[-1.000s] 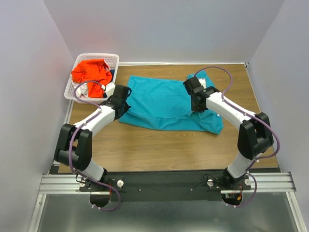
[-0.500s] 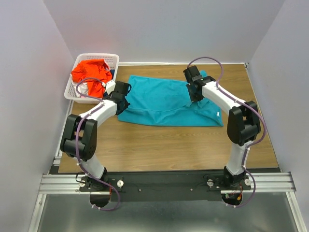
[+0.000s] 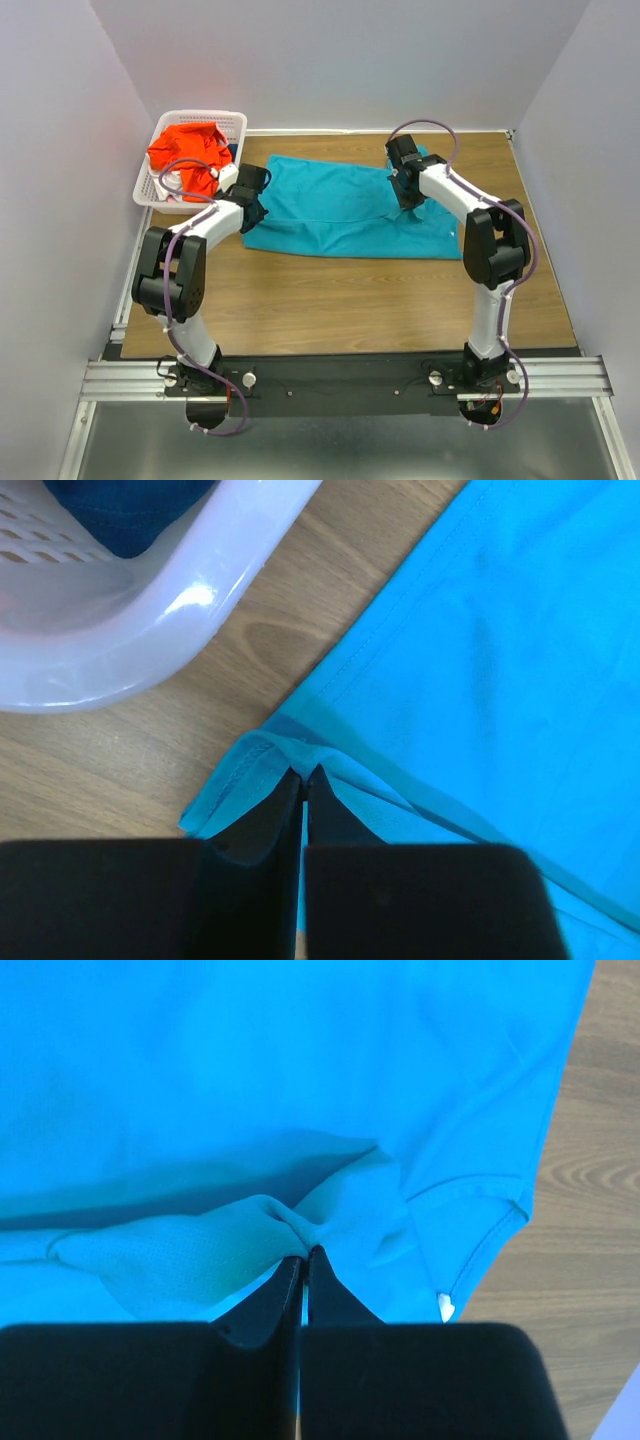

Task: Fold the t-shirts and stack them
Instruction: Fold the tshirt

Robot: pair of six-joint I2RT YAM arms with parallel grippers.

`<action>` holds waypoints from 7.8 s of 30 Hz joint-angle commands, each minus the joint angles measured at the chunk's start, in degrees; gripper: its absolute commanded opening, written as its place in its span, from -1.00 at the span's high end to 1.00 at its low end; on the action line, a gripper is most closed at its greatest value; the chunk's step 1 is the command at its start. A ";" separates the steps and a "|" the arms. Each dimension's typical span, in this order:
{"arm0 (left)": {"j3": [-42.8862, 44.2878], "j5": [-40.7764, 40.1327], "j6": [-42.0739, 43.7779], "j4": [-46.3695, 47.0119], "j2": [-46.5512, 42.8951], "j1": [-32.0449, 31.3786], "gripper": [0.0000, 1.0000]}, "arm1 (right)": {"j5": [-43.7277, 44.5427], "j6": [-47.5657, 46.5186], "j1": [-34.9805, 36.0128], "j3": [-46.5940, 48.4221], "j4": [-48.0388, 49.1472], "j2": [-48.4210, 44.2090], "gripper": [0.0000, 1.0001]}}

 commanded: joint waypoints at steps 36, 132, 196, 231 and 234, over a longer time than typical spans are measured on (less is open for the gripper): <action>-2.00 2.56 2.88 3.83 -3.84 -8.02 -0.96 | -2.86 13.21 -1.20 5.61 12.78 8.50 -1.00; 37.54 -4.13 9.82 -11.73 26.65 -0.82 -0.62 | -7.69 27.19 -3.92 -41.05 14.80 -39.83 -1.00; 25.95 1.86 12.55 -4.53 21.04 -1.70 1.00 | 10.15 23.50 -9.55 22.75 15.24 21.25 -0.99; 15.76 3.17 10.35 -0.84 11.12 -2.13 1.00 | 10.15 26.30 -9.29 -3.41 17.17 -2.02 0.99; 11.82 2.82 9.48 0.57 7.87 -2.31 1.00 | 8.66 27.18 -9.20 -9.92 17.44 -8.87 0.99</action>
